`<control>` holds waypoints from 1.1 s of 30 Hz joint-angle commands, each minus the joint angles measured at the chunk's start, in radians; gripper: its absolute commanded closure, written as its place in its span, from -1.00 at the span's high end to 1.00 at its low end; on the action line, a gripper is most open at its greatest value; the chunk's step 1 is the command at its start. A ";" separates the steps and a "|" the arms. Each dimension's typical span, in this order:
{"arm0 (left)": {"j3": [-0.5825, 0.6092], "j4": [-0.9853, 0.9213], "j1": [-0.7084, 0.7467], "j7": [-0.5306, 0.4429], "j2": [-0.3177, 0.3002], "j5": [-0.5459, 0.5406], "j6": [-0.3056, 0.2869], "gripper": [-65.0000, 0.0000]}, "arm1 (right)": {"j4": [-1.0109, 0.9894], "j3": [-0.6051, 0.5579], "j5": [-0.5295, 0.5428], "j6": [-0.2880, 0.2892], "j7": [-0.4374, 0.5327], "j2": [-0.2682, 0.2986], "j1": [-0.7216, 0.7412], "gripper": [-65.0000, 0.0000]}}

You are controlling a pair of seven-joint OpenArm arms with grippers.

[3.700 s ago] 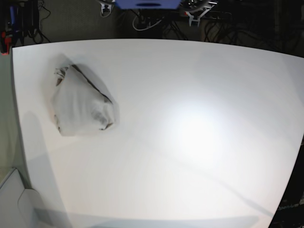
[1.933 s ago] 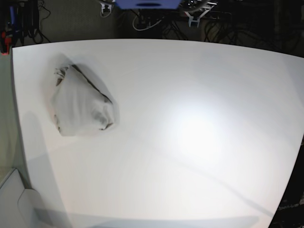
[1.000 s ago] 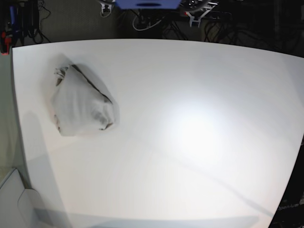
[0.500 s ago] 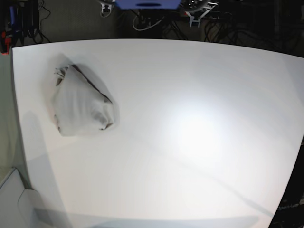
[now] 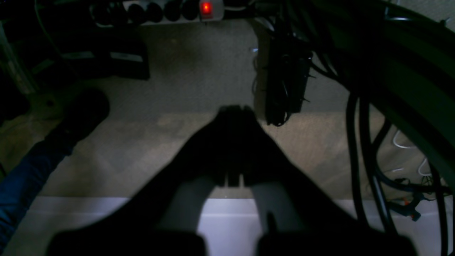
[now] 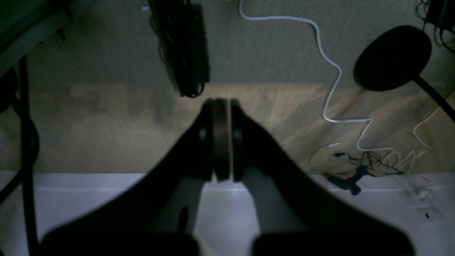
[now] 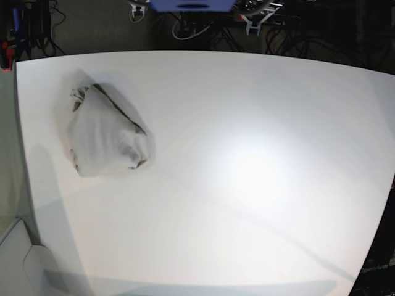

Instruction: Layout the t-shirt on the table in an organized manner, then fold the t-shirt properly

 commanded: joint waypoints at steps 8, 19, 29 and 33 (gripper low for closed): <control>-0.001 0.193 0.162 -0.008 -0.023 -0.001 0.012 -1.00 | 0.112 -0.002 0.000 0.031 0.005 0.003 -0.122 -1.00; -0.006 0.762 0.510 0.004 -0.080 -0.004 0.013 -1.00 | 0.790 -0.072 0.000 0.032 -0.004 0.048 -0.545 -1.00; -0.006 1.296 0.811 0.027 -0.123 -0.004 0.013 -1.00 | 1.355 -0.063 0.004 0.032 -0.006 0.116 -0.878 -1.00; -0.035 1.528 0.896 0.115 -0.147 -0.007 0.013 -1.00 | 1.521 -0.063 0.006 0.032 -0.006 0.149 -0.975 -1.00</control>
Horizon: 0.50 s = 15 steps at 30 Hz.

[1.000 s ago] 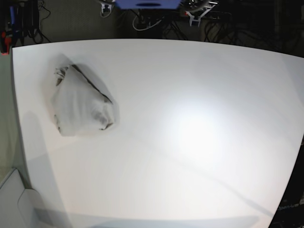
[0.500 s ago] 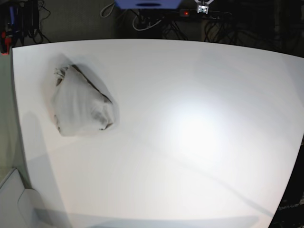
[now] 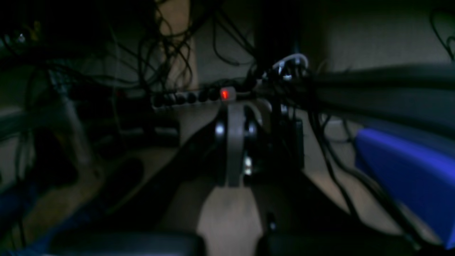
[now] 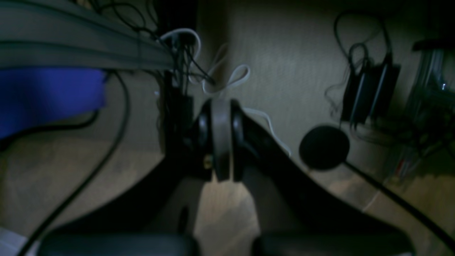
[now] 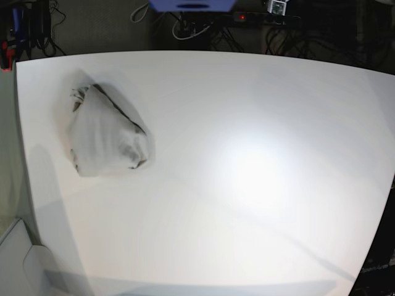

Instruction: Layout the t-shirt on the table in an organized manner, then fold the t-shirt properly

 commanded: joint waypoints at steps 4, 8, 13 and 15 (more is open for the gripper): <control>-0.062 0.217 0.089 0.046 -0.019 -0.079 0.002 -1.00 | 0.177 0.001 0.002 0.014 0.012 0.037 -0.117 -1.00; -0.146 0.370 0.141 0.064 -0.019 -0.131 0.001 -1.00 | 0.342 0.007 0.002 0.013 0.012 0.050 -0.191 -1.00; -0.212 0.482 0.167 0.061 -0.019 -0.139 0.001 -1.00 | 0.430 0.037 0.002 0.013 0.023 0.058 -0.227 -1.00; -0.246 0.494 0.161 0.058 -0.019 -0.139 0.001 -1.00 | 0.430 0.048 0.002 0.013 0.023 0.058 -0.194 -1.00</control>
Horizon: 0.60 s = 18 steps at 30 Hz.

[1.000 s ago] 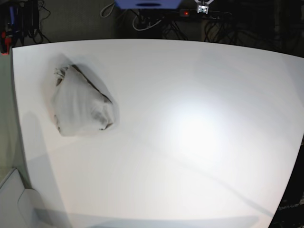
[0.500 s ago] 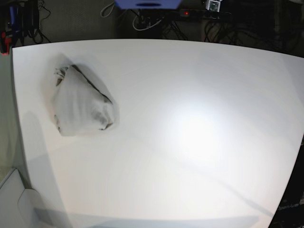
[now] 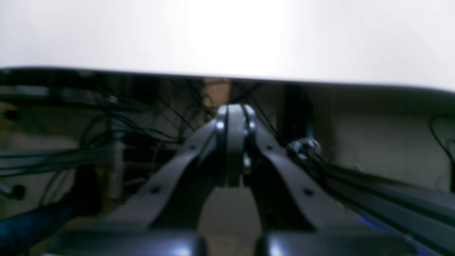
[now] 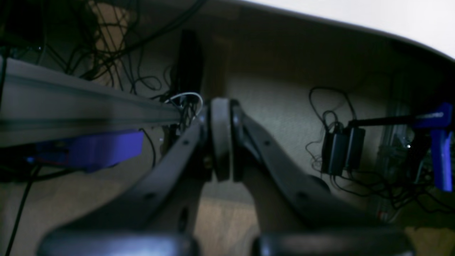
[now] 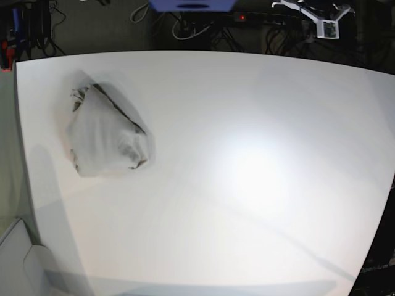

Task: Layout the t-shirt on the table in an organized manner, then fold the t-shirt properly
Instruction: 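Lower both grippers toward the table, right gripper over the beige shirt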

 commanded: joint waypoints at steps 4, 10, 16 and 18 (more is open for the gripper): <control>-0.030 0.030 -0.041 -0.017 -0.004 -0.003 0.001 -1.00 | 0.016 0.035 0.002 0.009 0.026 -0.001 0.073 -0.92; -0.032 0.032 -0.131 -0.017 -0.004 -0.003 0.001 -1.00 | 0.017 0.070 0.002 0.009 0.028 0.003 0.241 -0.49; -0.030 0.032 -0.222 -0.015 -0.004 -0.003 0.001 -0.79 | 0.016 0.124 0.002 0.011 0.016 -0.001 0.439 -0.26; -0.030 0.032 -0.245 -0.015 -0.004 -0.003 0.001 -0.50 | 0.016 0.128 0.002 0.011 -0.013 -0.001 0.482 -0.21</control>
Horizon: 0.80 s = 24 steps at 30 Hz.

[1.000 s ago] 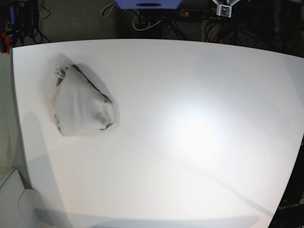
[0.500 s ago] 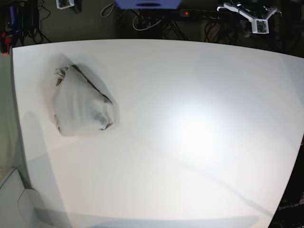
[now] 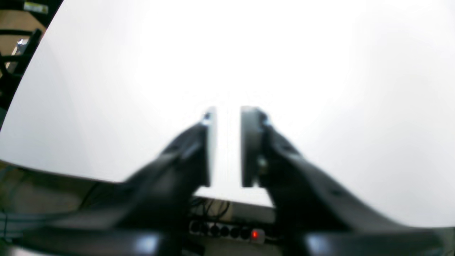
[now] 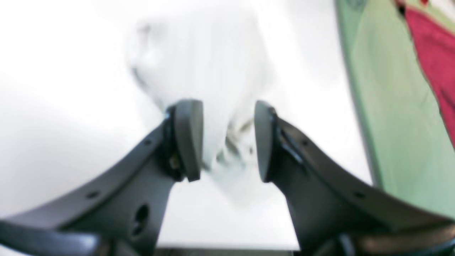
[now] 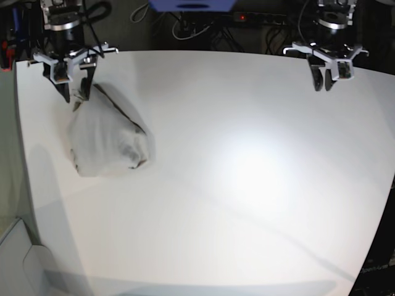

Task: Layout the t-shirt on the table in an organized manner, then fold the t-shirt properly
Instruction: 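Lower both grippers toward the table, right gripper over the beige shirt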

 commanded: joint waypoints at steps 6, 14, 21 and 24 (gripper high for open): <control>0.000 0.019 -0.046 -0.025 -0.004 0.001 0.001 0.05 | 0.014 0.011 -0.001 0.134 -0.173 -0.032 0.124 -0.12; 0.000 0.017 -0.080 -0.025 -0.004 0.001 0.001 0.05 | 0.002 0.154 -0.002 0.319 -0.366 -0.164 0.276 -0.10; -0.001 0.017 -0.081 -0.025 -0.004 0.002 0.001 0.05 | 0.002 0.183 -0.002 0.329 -0.383 -0.168 0.282 -0.10; -0.003 0.017 -0.081 -0.025 -0.004 0.002 0.001 0.05 | 0.002 0.185 -0.002 0.329 -0.383 -0.168 0.276 -0.10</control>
